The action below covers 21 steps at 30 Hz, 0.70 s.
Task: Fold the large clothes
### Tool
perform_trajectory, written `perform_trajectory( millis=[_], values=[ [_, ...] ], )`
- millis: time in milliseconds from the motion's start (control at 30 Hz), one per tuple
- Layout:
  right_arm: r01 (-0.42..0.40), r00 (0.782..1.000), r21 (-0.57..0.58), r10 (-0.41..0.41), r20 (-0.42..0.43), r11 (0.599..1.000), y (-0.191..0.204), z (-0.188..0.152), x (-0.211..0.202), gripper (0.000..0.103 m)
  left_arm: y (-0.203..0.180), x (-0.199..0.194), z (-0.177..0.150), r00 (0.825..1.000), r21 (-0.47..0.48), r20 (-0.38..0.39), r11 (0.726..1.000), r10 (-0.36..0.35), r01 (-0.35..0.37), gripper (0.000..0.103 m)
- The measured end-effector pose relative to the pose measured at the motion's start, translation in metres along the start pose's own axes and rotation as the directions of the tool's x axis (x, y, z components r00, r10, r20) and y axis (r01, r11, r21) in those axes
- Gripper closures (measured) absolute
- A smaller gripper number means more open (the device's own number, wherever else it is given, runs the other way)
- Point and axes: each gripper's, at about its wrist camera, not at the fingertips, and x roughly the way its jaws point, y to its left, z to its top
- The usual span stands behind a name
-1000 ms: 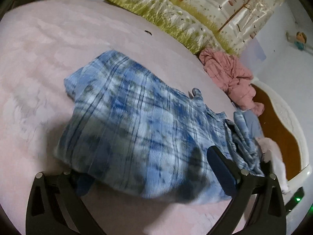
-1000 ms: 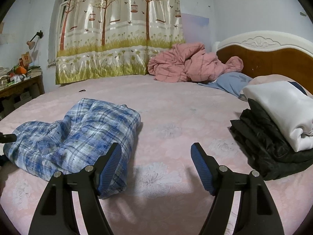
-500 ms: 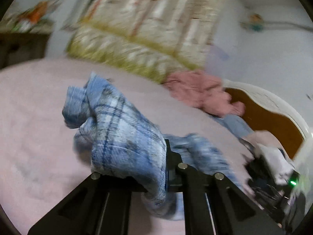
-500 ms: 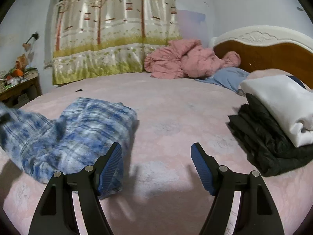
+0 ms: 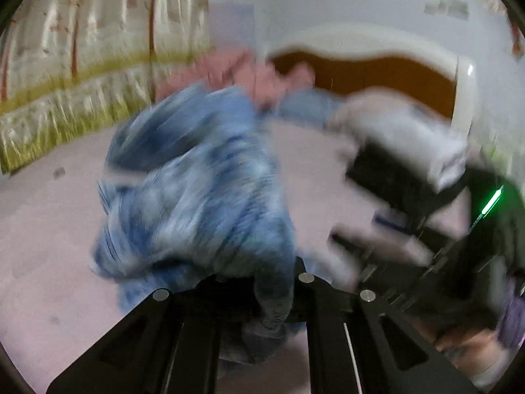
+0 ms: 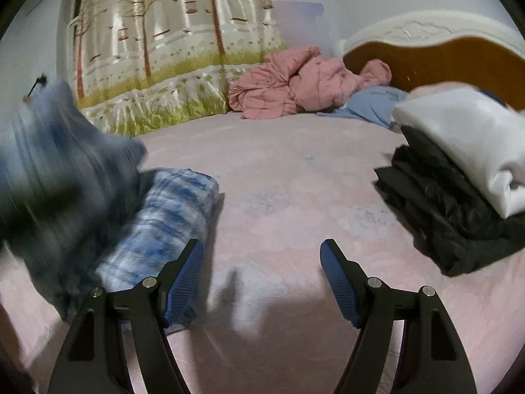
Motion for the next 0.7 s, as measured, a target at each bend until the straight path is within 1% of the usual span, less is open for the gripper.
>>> perform_trajectory(
  millis=[67,100,167,233,267,300,333,367,400,433,467,533,567,600,633,667,700],
  values=[
    [-0.014,1.000,0.030,0.015,-0.011,0.999,-0.007,0.001,0.001,0.028,0.004,0.017,-0.015,0.998,-0.021,-0.058,0.999,-0.029,0.028,0.093],
    [-0.021,1.000,0.048,0.022,-0.020,0.999,-0.010,0.001,0.003,0.028,0.007,0.018,-0.018,0.997,-0.036,-0.061,0.998,-0.047,0.045,0.092],
    [-0.026,0.999,0.064,0.028,-0.032,0.998,-0.013,0.001,0.005,0.028,0.012,0.009,-0.017,0.996,-0.069,-0.033,0.994,-0.086,0.084,0.089],
    [-0.026,0.999,0.067,0.028,-0.035,0.997,-0.014,0.001,0.006,0.028,0.019,0.001,-0.018,0.990,-0.109,-0.023,0.985,-0.140,0.137,0.076],
    [-0.026,0.999,0.067,0.029,-0.034,0.997,-0.015,0.002,0.006,0.028,0.021,-0.003,-0.020,0.987,-0.118,-0.021,0.981,-0.159,0.155,0.074],
    [-0.026,0.999,0.066,0.028,-0.030,0.997,-0.014,0.002,0.005,0.028,0.022,-0.010,-0.023,0.986,-0.113,-0.018,0.980,-0.165,0.162,0.067],
    [-0.027,0.999,0.068,0.029,-0.027,0.997,-0.015,0.002,0.005,0.028,0.020,-0.017,-0.025,0.986,-0.101,-0.011,0.981,-0.167,0.165,0.056],
    [-0.029,0.999,0.070,0.031,-0.020,0.997,-0.015,0.002,0.004,0.028,0.018,-0.027,-0.027,0.987,-0.084,0.009,0.983,-0.161,0.162,0.049],
    [-0.034,0.999,0.075,0.035,-0.010,0.997,-0.016,0.001,0.002,0.028,0.017,-0.035,-0.027,0.988,-0.078,0.043,0.985,-0.151,0.154,0.040],
    [-0.042,0.999,0.082,0.042,0.000,0.996,-0.018,0.001,0.000,0.028,0.020,-0.047,-0.028,0.986,-0.088,0.097,0.986,-0.136,0.145,0.036],
    [-0.052,0.999,0.089,0.051,0.012,0.995,-0.020,0.002,-0.003,0.028,0.026,-0.057,-0.028,0.983,-0.113,0.150,0.986,-0.109,0.126,0.035],
    [-0.076,0.996,0.106,0.072,0.044,0.991,-0.024,0.003,-0.010,0.028,0.039,-0.079,-0.031,0.975,-0.162,0.222,0.985,-0.022,0.059,0.032],
    [-0.085,0.995,0.113,0.078,0.064,0.990,-0.025,0.005,-0.014,0.028,0.049,-0.087,-0.032,0.969,-0.186,0.240,0.983,0.051,-0.006,0.030],
    [-0.103,0.990,0.119,0.091,0.104,0.988,-0.027,0.006,-0.023,0.028,0.056,-0.089,-0.031,0.965,-0.205,0.232,0.976,0.125,-0.077,0.029],
    [-0.131,0.984,0.120,0.114,0.138,0.984,-0.029,0.008,-0.030,0.028,0.065,-0.087,-0.030,0.962,-0.218,0.202,0.966,0.181,-0.136,0.029],
    [-0.155,0.977,0.119,0.134,0.169,0.981,-0.030,0.011,-0.037,0.028,0.076,-0.081,-0.030,0.965,-0.231,0.158,0.958,0.210,-0.170,0.030],
    [-0.177,0.966,0.107,0.152,0.207,0.978,-0.030,0.014,-0.046,0.028,0.084,-0.075,-0.030,0.968,-0.246,0.125,0.952,0.216,-0.181,0.030]
  ],
)
